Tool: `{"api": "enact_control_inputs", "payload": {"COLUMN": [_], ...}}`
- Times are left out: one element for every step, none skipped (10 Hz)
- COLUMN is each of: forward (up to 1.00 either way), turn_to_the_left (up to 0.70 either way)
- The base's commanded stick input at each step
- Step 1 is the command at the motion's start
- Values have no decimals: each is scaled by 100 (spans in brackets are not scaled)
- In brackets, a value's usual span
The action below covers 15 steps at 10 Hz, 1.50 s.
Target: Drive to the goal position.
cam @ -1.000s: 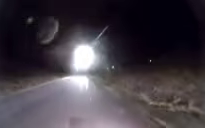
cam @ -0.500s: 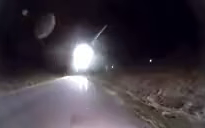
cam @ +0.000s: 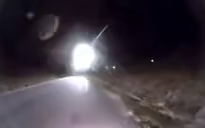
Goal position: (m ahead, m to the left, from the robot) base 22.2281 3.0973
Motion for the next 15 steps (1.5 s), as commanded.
{"api": "enact_control_inputs", "payload": {"forward": [100, 100, 100, 100, 100, 100, 100, 100, 100, 100, 100, 100, 100, 100, 100], "turn_to_the_left": [40, 40, 40, 40, 40, 6, 0, 0, 0, 0, 0, 0, 0, 0, 0]}}
